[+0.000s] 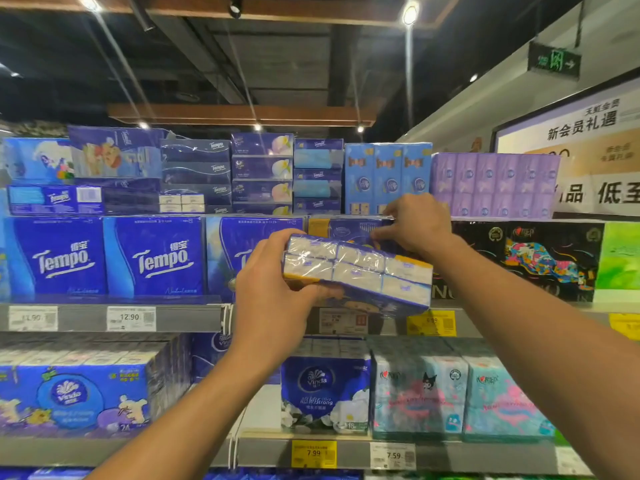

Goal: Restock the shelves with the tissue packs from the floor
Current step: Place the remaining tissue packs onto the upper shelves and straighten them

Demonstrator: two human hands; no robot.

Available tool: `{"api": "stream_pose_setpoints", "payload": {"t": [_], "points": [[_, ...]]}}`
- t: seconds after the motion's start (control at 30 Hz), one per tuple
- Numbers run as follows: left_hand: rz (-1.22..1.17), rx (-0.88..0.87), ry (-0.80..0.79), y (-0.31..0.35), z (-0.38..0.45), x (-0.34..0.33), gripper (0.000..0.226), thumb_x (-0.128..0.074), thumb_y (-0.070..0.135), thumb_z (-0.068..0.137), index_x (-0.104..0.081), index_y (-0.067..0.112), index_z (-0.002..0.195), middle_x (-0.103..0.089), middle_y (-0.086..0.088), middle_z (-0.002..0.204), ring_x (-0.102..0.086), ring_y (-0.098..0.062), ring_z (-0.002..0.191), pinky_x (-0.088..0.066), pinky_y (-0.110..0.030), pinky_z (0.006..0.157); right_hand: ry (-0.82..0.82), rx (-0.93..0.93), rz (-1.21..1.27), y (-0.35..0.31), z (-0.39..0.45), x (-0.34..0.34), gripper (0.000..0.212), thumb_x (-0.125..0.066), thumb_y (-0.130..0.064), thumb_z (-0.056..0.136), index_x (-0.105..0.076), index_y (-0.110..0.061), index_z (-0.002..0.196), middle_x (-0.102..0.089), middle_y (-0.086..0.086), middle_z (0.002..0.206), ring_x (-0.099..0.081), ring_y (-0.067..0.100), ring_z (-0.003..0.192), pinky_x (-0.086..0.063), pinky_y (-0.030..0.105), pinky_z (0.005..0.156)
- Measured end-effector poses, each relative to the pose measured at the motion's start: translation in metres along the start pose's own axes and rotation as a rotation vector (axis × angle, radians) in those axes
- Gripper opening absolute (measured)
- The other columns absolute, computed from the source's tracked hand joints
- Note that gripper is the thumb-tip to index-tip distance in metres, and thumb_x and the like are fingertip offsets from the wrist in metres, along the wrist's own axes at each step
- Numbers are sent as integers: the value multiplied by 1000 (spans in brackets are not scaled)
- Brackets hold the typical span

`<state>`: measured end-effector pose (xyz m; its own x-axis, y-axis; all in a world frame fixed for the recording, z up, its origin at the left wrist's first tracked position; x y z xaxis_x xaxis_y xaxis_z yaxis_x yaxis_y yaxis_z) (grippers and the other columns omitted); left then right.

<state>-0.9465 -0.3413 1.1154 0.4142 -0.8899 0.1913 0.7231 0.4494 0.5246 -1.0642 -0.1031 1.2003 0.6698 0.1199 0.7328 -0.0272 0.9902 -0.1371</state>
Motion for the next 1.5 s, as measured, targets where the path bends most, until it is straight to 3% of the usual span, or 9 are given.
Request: {"api": "stream_pose_setpoints", "payload": {"t": [0.13, 0.33, 0.5, 0.63, 0.87, 1.03, 1.23, 1.37, 1.5], "points": [[6, -8, 29, 8, 14, -13, 62, -88, 30, 63, -54, 36, 115, -63, 14, 106, -59, -6, 100, -53, -32, 85, 0, 27, 653, 16, -6, 34, 36, -70, -57, 79, -75, -25, 96, -72, -3, 104, -64, 13, 101, -55, 40, 87], [145, 67, 56, -2, 54, -44, 63, -81, 48, 71, -52, 25, 122, -60, 5, 116, -55, -14, 107, -44, -30, 84, -59, 185, 772, 11, -27, 55, 40, -46, -57, 94, -74, -28, 96, -73, -12, 97, -66, 0, 87, -46, 22, 75], [281, 138, 17, -18, 79, -56, 62, -70, 62, 75, -52, 22, 118, -64, -1, 116, -59, -22, 107, -39, -32, 75, -98, 348, 381, 17, -37, 46, 61, -76, -49, 77, -58, -24, 130, -63, -6, 124, -58, 6, 105, -53, 25, 82], [487, 67, -83, -21, 90, -57, 70, -63, 74, 72, -50, 22, 118, -64, -3, 115, -58, -25, 107, -45, -36, 74, -121, 338, 183, 15, -28, 33, 71, -76, -57, 72, -55, -24, 133, -60, -2, 129, -52, 15, 118, -51, 44, 91], [941, -209, -200, -30, 109, -60, 92, -51, 92, 59, -52, 37, 132, -46, 2, 142, -29, -26, 134, -27, -51, 105, -204, 319, -21, 11, -3, 13, 87, -73, -72, 62, -48, -33, 135, -57, -3, 134, -51, 23, 123, -48, 49, 95], [858, 1, -502, -45, 137, -63, 125, -62, 93, 41, -27, 40, 148, -41, 3, 151, -35, -28, 139, -27, -62, 110, -298, 283, -93, 11, 12, 5, 119, -75, -78, 50, -21, -40, 149, -47, -1, 148, -42, 28, 134, -44, 53, 102], [822, 38, -674, -53, 143, -70, 131, -75, 82, 38, -16, 47, 150, -36, 7, 155, -28, -31, 143, -12, -74, 109, -446, 304, -27, 10, 24, -4, 105, -78, -75, 50, -46, -34, 141, -55, -8, 140, -51, 22, 127, -42, 44, 107], [843, 34, -641, -53, 144, -72, 120, -75, 82, 40, -30, 45, 146, -42, 5, 151, -36, -33, 138, -21, -68, 109, -395, 324, 17, 10, 25, -9, 103, -72, -83, 44, -54, -36, 134, -62, -13, 130, -58, 19, 117, -47, 44, 101], [863, -5, -617, -53, 142, -73, 116, -73, 83, 42, -36, 41, 144, -46, 5, 148, -39, -32, 136, -27, -63, 108, -388, 341, 34, 7, 21, -7, 84, -78, -71, 57, -57, -36, 130, -66, -12, 124, -60, 18, 113, -49, 40, 98]]}}
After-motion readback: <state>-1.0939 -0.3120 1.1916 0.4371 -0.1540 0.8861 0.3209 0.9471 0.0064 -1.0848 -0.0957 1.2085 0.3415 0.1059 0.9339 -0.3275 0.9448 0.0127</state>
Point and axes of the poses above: each hand's wrist, its own z-axis towards the middle knuckle, its own x-axis out of the back of the hand, y = z × x, the point moved 4 cm from there along z, towards the middle knuckle
